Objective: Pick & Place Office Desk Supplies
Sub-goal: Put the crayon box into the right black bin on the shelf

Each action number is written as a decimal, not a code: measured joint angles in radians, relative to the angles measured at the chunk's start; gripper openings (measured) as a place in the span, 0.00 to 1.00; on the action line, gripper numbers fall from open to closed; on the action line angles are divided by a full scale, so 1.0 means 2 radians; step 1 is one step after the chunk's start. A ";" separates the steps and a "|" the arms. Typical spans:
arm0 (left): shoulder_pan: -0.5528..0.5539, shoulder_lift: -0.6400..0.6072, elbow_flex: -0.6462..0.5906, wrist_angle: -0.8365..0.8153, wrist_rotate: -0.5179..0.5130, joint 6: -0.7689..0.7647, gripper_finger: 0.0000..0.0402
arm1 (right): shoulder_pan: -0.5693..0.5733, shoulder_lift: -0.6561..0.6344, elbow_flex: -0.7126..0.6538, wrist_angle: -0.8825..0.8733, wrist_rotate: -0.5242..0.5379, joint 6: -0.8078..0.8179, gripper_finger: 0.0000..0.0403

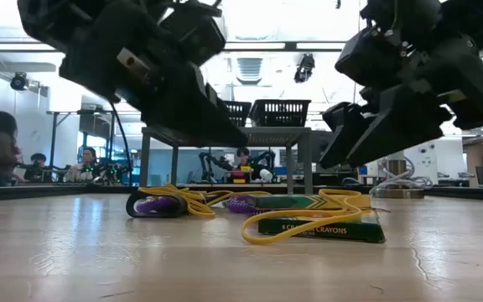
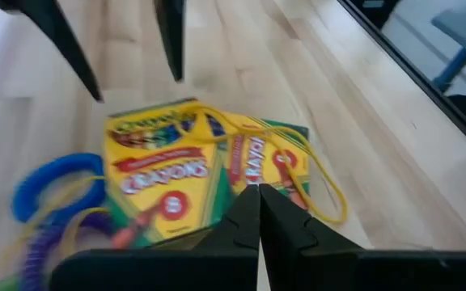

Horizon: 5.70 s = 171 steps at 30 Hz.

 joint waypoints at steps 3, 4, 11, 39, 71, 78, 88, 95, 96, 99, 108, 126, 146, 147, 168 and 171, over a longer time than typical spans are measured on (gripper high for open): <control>0.001 0.018 0.010 0.003 0.012 0.000 0.01 | 0.002 0.008 0.000 0.009 0.001 -0.015 0.57; 0.002 0.023 0.014 0.002 0.013 0.000 0.01 | 0.002 0.012 -0.001 0.013 0.001 -0.017 0.57; 0.006 0.034 0.024 -0.003 0.013 0.000 0.01 | 0.008 0.020 -0.001 0.000 0.001 -0.026 0.56; 0.049 0.066 0.026 -0.011 0.008 -0.027 0.01 | 0.125 0.025 -0.009 -0.004 0.293 -0.087 0.56; 0.051 0.067 0.026 -0.002 0.008 -0.040 0.01 | 0.105 0.032 -0.008 0.069 0.166 -0.351 0.46; 0.051 0.065 0.026 0.007 0.008 -0.042 0.01 | 0.096 0.032 -0.008 0.069 0.169 -0.356 0.30; 0.051 0.002 0.026 0.004 0.008 -0.038 0.06 | 0.094 0.032 -0.008 0.069 0.173 -0.369 0.09; 0.059 -0.017 0.027 0.004 0.008 0.004 0.18 | 0.115 0.031 0.009 0.067 0.271 -0.422 0.05; 0.060 -0.017 0.027 0.003 0.008 0.012 0.21 | 0.120 0.031 0.012 0.067 0.294 -0.420 0.05; 0.058 -0.017 0.027 0.004 0.008 0.051 0.31 | 0.122 0.025 0.021 0.042 0.345 -0.338 0.05; -0.029 -0.028 0.027 0.017 -0.241 0.233 0.52 | 0.082 -0.058 0.026 -0.077 0.328 -0.103 0.05; -0.117 -0.059 0.023 -0.002 -0.490 0.188 0.47 | -0.219 -0.276 0.080 -0.078 0.254 0.122 0.05; -0.117 -0.059 0.023 -0.024 -0.490 0.174 0.46 | -0.297 -0.107 0.178 -0.117 0.171 0.240 0.12; -0.117 -0.059 0.023 -0.024 -0.490 0.171 0.46 | -0.297 -0.105 0.180 -0.123 0.171 0.238 0.14; -0.114 -0.059 0.023 -0.027 -0.490 0.168 0.46 | -0.321 -0.052 0.386 -0.414 0.059 0.075 0.49; -0.112 -0.059 0.023 -0.027 -0.490 0.167 0.46 | -0.328 0.000 0.465 -0.514 0.028 0.051 0.55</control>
